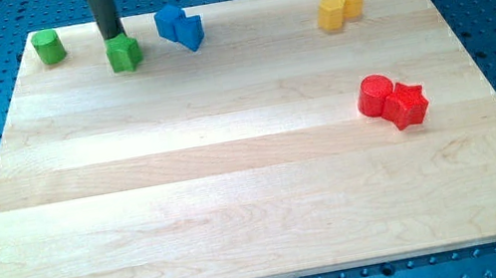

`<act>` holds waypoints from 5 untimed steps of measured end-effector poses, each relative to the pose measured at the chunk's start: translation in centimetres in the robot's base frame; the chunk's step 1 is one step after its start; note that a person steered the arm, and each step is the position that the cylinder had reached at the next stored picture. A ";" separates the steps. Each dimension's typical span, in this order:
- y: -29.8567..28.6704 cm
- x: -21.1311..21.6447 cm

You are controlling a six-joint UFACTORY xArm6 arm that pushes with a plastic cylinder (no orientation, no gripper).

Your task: Push the blue blocks towards the bottom of the board

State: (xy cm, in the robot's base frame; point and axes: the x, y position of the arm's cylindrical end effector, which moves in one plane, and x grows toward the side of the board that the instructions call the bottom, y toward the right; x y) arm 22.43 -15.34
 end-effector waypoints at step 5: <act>9.0 1.9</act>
State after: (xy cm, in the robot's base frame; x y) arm 24.35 -6.31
